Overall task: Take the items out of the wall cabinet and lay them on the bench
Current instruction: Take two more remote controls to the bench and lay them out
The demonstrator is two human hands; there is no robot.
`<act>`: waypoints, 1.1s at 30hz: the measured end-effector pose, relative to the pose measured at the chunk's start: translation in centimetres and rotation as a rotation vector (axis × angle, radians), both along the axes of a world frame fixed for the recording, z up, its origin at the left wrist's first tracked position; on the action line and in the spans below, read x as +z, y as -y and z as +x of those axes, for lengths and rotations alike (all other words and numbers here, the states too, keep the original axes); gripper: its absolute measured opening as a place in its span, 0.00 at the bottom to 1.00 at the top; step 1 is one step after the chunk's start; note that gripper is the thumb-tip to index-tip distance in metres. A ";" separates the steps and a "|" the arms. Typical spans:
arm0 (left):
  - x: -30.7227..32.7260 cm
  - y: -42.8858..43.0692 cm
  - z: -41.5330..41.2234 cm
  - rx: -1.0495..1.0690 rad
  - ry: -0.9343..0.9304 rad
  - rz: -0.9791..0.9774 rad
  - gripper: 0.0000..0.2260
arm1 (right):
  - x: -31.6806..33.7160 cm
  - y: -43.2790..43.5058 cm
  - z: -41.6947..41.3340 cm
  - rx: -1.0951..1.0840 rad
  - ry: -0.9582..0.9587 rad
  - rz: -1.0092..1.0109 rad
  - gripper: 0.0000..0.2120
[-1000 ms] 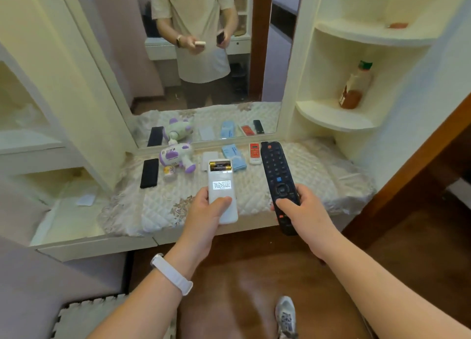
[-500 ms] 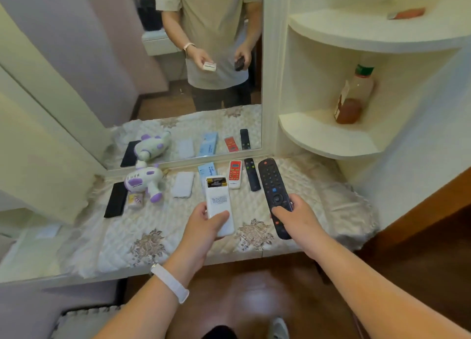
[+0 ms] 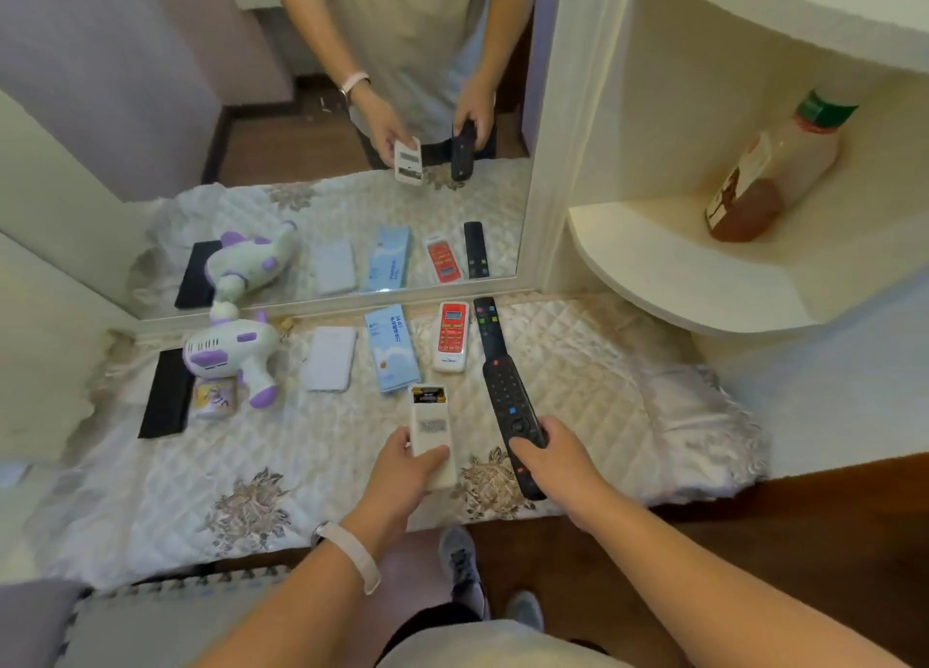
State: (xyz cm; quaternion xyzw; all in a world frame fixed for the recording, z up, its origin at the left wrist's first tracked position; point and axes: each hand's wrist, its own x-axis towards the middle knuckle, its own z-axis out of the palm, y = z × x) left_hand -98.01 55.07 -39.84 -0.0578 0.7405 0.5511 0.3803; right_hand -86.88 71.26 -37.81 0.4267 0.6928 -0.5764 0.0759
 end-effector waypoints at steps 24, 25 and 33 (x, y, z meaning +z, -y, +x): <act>-5.7 -0.4 -5.0 -0.482 -0.328 -0.354 0.12 | -6.8 -0.9 -5.5 0.299 0.281 0.299 0.08; -5.4 -0.3 -4.9 -0.490 -0.358 -0.375 0.12 | -6.7 -1.2 -5.5 0.328 0.291 0.328 0.10; -2.7 -0.1 -2.7 -0.507 -0.456 -0.483 0.23 | -4.5 -4.1 -6.5 0.563 0.200 0.542 0.23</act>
